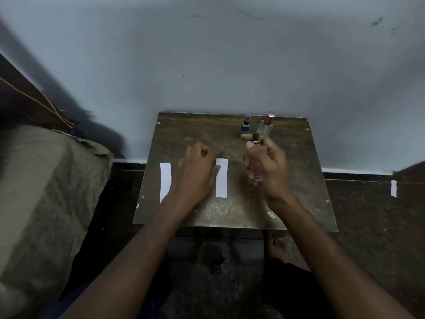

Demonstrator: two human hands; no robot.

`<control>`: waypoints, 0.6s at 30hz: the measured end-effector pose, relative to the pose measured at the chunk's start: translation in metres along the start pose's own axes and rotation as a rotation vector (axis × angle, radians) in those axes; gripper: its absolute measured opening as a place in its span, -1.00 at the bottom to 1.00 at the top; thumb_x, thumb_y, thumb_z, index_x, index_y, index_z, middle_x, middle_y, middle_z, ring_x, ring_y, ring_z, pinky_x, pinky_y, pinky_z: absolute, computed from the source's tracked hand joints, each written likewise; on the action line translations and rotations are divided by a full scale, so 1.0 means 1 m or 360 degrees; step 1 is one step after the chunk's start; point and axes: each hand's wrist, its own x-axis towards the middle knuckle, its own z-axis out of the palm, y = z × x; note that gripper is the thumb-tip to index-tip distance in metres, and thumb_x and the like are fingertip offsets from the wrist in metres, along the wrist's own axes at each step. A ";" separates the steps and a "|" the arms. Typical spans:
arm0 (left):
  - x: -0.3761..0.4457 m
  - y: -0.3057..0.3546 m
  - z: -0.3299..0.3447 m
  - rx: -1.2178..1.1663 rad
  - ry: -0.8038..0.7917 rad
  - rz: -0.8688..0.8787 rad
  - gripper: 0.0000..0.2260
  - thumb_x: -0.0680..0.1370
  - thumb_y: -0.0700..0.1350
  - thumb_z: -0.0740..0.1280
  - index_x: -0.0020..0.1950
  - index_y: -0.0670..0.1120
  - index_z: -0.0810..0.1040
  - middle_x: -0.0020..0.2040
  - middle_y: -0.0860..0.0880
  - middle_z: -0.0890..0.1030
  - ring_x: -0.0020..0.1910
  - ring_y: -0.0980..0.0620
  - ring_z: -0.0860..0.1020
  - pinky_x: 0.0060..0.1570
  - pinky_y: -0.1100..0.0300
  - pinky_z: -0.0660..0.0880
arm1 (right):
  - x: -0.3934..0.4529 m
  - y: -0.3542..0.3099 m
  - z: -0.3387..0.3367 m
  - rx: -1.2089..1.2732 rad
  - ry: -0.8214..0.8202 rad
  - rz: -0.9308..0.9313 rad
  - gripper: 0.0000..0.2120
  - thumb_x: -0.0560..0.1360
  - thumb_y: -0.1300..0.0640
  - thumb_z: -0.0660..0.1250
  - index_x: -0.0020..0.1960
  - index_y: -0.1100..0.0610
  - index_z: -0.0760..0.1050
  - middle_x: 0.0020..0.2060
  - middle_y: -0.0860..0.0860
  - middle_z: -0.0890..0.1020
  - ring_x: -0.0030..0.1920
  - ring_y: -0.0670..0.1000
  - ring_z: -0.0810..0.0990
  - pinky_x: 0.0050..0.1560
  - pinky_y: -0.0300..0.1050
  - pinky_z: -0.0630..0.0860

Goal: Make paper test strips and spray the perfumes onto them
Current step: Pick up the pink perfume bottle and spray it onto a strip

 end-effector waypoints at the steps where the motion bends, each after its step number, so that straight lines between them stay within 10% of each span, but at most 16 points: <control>1: 0.001 0.002 0.001 0.0033 -0.0011 0.0003 -0.62 0.69 0.01 0.33 0.53 0.09 0.49 0.30 -0.07 0.50 0.29 -0.08 0.45 0.16 0.03 0.44 | 0.001 0.000 -0.001 0.0073 -0.0039 0.0047 -0.73 0.59 0.02 0.29 0.25 0.00 0.59 -0.28 0.05 0.53 -0.43 -0.03 0.40 -0.49 -0.20 0.33; 10: 0.005 0.008 0.006 0.0103 -0.0105 -0.0104 -0.65 0.64 0.08 0.39 0.41 0.04 0.53 0.34 -0.05 0.49 0.34 -0.07 0.45 0.26 -0.02 0.44 | 0.004 -0.003 -0.002 0.0335 -0.0305 0.0104 -0.65 0.61 0.11 0.14 0.35 -0.11 0.44 -0.19 0.17 0.62 -0.51 0.01 0.34 -0.49 -0.25 0.27; 18: 0.005 0.002 0.008 -0.0297 -0.0060 -0.0048 -0.92 0.60 -0.17 0.45 0.06 -0.03 0.62 -0.03 0.02 0.66 -0.08 0.07 0.60 -0.04 -0.01 0.63 | 0.003 -0.005 -0.003 0.0252 -0.0163 0.0040 -0.73 0.73 0.09 0.08 0.37 0.12 0.40 -0.20 0.30 0.56 -0.56 0.00 0.35 -0.55 -0.31 0.23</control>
